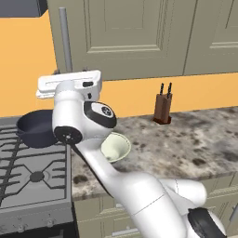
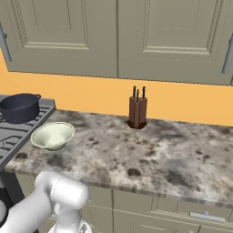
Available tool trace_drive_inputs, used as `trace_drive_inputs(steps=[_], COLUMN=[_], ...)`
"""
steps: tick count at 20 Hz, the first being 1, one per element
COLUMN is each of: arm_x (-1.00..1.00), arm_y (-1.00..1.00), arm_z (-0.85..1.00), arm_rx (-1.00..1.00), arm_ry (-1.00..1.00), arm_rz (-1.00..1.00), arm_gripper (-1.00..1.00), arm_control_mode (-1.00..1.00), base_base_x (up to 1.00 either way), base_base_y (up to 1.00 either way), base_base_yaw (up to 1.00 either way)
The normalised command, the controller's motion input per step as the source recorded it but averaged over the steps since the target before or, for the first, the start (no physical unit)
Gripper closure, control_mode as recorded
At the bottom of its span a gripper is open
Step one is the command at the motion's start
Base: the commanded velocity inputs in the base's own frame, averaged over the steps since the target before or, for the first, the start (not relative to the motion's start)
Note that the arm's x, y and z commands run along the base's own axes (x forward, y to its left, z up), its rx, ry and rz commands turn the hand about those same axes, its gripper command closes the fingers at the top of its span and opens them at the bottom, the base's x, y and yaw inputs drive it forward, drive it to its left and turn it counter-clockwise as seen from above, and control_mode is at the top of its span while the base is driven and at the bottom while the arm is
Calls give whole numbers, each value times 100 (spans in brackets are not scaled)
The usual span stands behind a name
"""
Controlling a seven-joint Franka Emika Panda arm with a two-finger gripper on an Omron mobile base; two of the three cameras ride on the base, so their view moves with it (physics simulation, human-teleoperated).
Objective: Open the cabinet and move the ladle to the pot. Then close the cabinet.
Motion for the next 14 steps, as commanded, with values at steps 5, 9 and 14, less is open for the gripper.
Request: trace_drive_inputs(steps=[5, 9, 14], arm_x=[2, 1, 23], arm_y=[-5, -14, -10], arm_z=[13, 11, 2], arm_rx=[0, 0, 2], arm_ry=[-1, 0, 0], arm_rz=[0, 0, 0], arm_gripper=[-100, -100, -100], arm_control_mode=[-100, -100, -100], base_base_x=[0, 0, 0], base_base_y=[0, 0, 0], base_base_yaw=[0, 0, 0])
